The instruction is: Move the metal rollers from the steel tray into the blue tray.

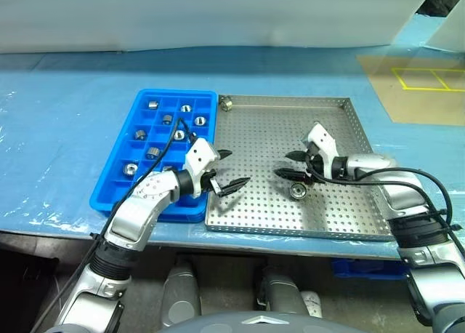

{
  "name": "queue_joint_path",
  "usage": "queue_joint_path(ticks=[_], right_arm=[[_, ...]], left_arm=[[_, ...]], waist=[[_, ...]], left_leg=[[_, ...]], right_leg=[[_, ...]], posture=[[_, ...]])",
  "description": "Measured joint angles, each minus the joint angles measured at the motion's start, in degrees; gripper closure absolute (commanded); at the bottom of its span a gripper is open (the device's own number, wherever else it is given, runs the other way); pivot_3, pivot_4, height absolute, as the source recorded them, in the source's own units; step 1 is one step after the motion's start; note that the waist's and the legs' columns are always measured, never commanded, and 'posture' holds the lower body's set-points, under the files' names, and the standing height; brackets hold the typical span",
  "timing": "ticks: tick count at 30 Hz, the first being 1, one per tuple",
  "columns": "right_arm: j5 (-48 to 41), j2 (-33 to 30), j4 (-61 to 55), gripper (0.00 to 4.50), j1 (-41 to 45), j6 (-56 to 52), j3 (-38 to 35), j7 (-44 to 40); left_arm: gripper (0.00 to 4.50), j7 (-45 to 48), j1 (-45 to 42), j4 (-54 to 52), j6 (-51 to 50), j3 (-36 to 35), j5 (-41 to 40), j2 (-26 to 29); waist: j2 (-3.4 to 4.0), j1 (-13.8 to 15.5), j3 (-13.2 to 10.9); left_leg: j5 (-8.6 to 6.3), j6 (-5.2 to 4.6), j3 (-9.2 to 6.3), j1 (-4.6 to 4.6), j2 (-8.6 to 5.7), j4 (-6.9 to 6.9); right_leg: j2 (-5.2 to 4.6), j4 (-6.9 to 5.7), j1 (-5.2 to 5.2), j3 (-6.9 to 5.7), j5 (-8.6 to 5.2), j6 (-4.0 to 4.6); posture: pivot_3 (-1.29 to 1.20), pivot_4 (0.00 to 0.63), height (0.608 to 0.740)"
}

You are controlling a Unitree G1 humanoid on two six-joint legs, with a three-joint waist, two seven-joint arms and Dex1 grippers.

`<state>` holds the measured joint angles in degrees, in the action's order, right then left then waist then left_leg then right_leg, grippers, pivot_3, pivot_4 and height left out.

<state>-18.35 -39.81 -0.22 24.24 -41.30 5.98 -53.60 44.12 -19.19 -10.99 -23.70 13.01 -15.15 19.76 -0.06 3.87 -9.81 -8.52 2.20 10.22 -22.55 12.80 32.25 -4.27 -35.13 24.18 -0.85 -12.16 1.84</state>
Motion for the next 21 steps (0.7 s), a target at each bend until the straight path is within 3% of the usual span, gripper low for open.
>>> queue_joint_path(ticks=[16,21], right_arm=[[-2.92,-3.74,-11.96,0.02,-10.82,-5.51,-3.82,2.05],[-2.11,-3.0,-12.23,1.31,-12.09,-5.25,-3.52,4.43]], left_arm=[[0.0,8.88,-4.75,5.3,1.27,2.5,-0.51,0.84],[0.0,9.48,-5.17,6.85,1.99,3.01,0.06,0.55]], waist=[[0.01,-1.74,0.0],[0.0,-1.8,0.0]], left_leg=[[-0.01,-0.02,0.04,0.06,0.0,-0.03],[-0.04,-0.06,0.05,0.05,0.0,-0.04]], right_leg=[[0.02,0.1,-0.04,0.06,0.0,-0.01],[0.02,0.17,-0.06,0.06,0.0,-0.01]], posture=[[-0.26,0.15,0.74],[-0.27,0.15,0.74]])
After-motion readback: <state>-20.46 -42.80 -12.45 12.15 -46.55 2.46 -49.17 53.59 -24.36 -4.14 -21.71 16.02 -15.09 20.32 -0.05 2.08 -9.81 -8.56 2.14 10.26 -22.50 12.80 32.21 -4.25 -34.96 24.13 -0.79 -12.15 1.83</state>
